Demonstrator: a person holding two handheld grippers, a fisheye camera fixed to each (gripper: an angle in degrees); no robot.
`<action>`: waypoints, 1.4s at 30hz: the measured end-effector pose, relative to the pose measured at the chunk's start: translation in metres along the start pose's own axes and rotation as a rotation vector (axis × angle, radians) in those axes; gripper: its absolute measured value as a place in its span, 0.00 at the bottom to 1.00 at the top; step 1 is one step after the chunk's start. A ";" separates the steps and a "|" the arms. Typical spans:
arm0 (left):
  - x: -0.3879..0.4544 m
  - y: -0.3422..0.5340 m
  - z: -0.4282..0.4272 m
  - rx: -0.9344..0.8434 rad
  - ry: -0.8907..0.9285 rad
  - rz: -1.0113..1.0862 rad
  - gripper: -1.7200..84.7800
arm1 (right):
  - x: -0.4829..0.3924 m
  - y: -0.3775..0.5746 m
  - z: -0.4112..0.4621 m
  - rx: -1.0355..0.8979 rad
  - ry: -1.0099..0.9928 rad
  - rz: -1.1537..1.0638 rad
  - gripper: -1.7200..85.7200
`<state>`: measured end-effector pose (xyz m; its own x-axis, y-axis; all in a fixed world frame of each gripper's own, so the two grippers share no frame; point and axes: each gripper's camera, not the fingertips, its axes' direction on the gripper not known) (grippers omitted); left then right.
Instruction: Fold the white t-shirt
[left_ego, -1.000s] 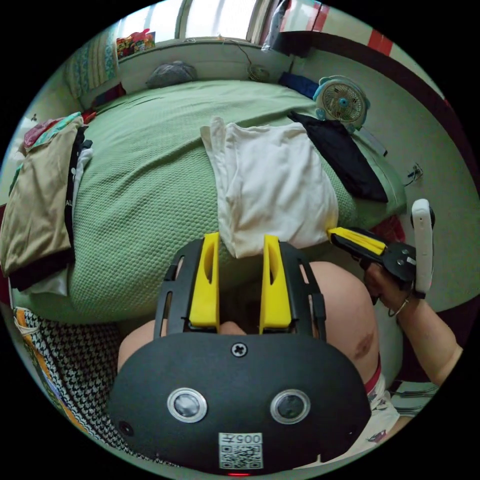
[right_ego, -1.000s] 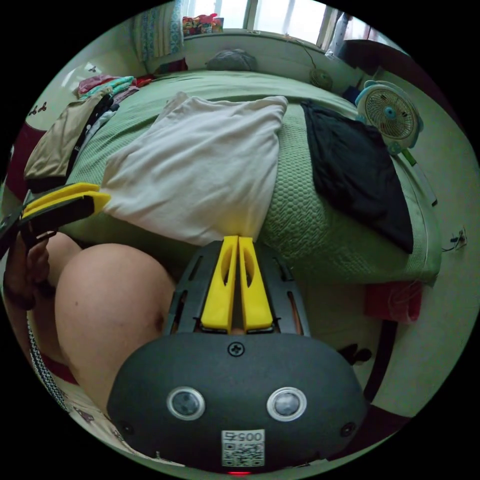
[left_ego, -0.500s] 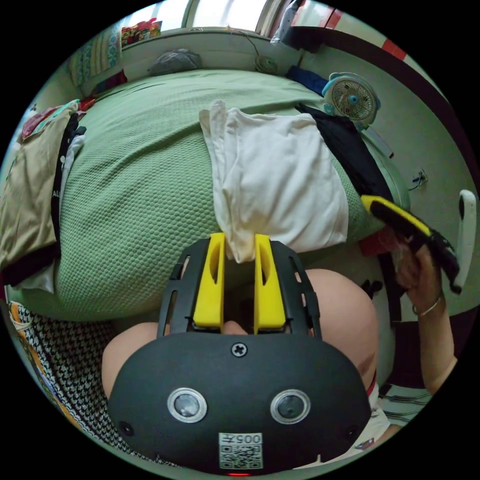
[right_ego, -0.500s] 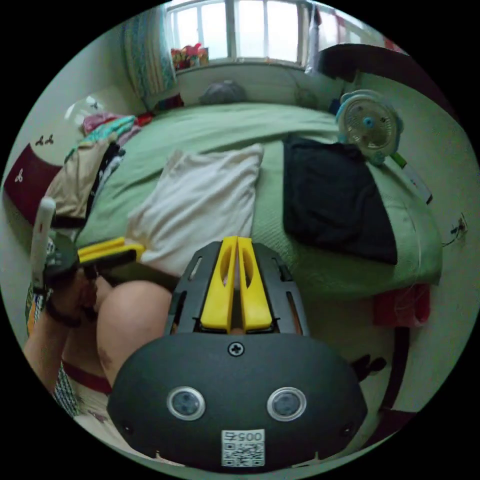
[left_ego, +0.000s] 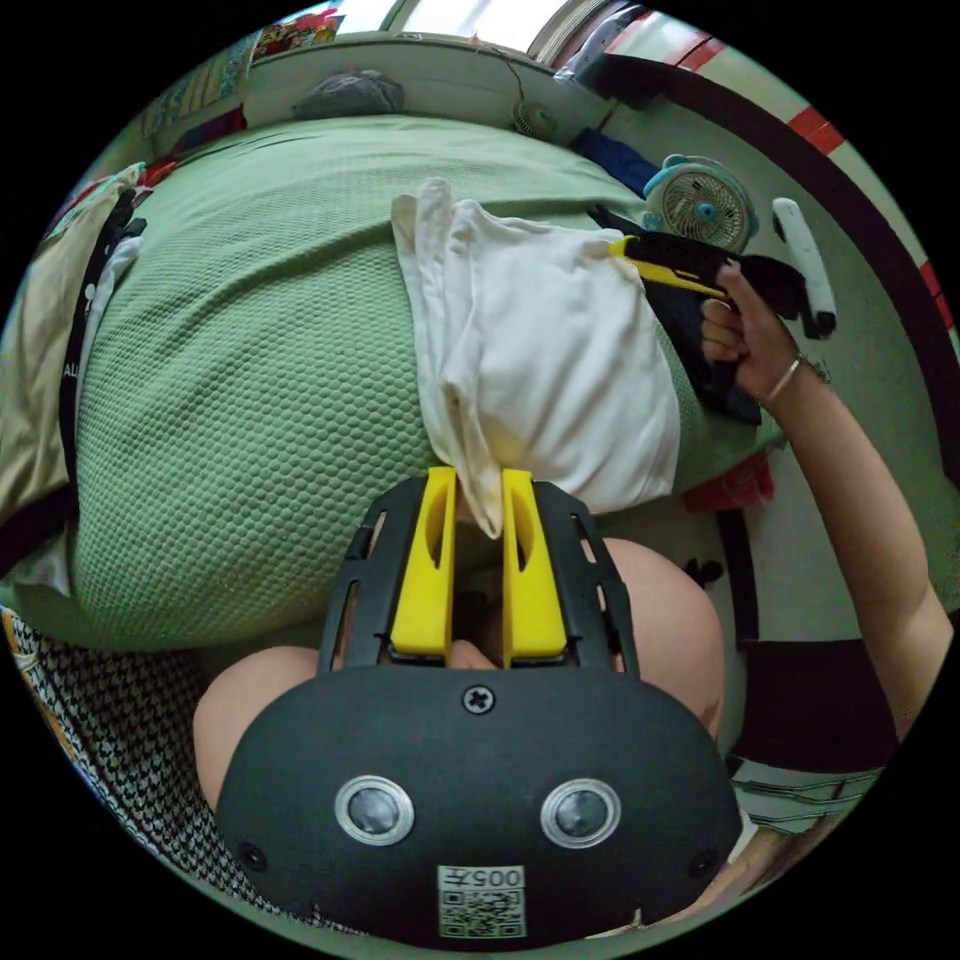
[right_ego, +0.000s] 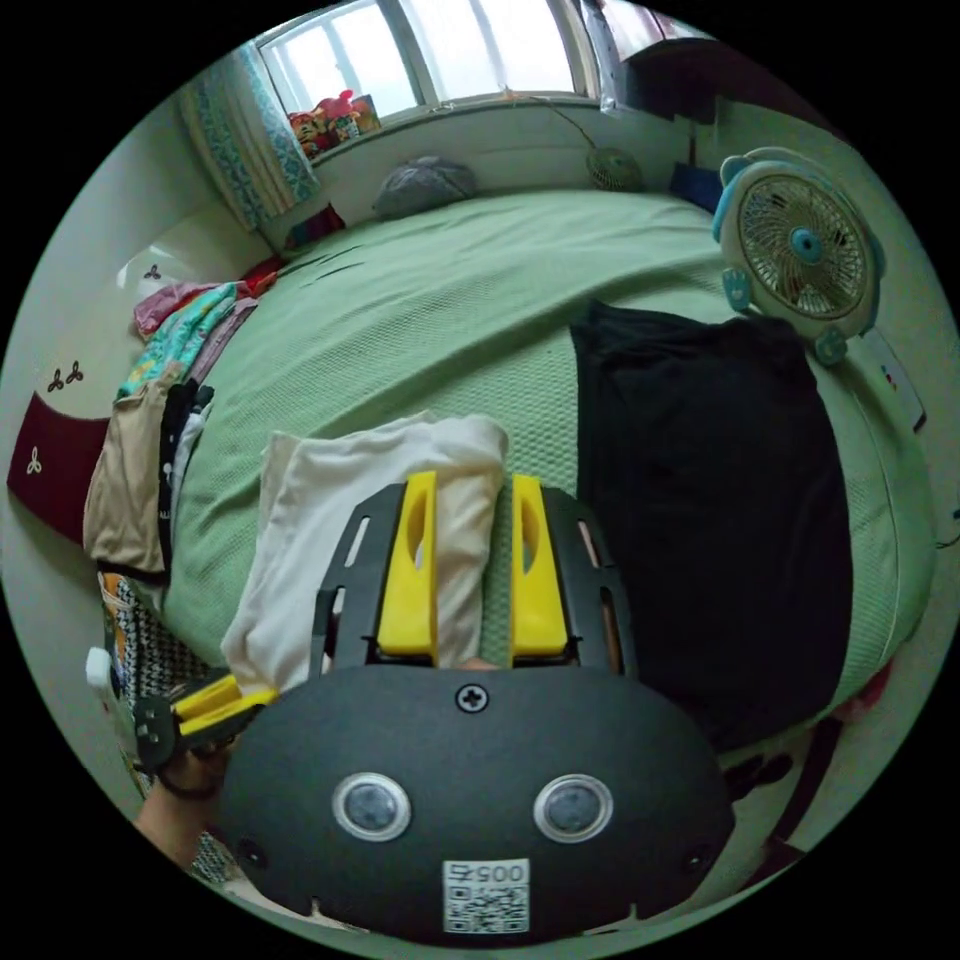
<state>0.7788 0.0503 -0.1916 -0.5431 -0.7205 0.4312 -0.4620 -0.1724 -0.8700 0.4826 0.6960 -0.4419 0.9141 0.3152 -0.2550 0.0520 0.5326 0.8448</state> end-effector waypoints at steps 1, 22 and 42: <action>0.000 0.000 -0.005 -0.003 -0.007 0.007 0.11 | -0.006 -0.005 0.011 -0.033 -0.017 0.020 0.10; -0.057 0.051 -0.292 0.112 0.002 0.046 0.07 | -0.272 0.049 -0.067 0.215 0.129 -0.356 0.02; -0.253 0.108 -0.661 0.381 -0.300 -0.132 0.08 | -0.606 0.036 -0.076 0.453 -0.068 -0.600 0.02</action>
<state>0.4030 0.6586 -0.2362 -0.2456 -0.8278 0.5043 -0.1937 -0.4678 -0.8623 -0.1003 0.5832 -0.2928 0.6987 0.0154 -0.7152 0.6958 0.2180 0.6844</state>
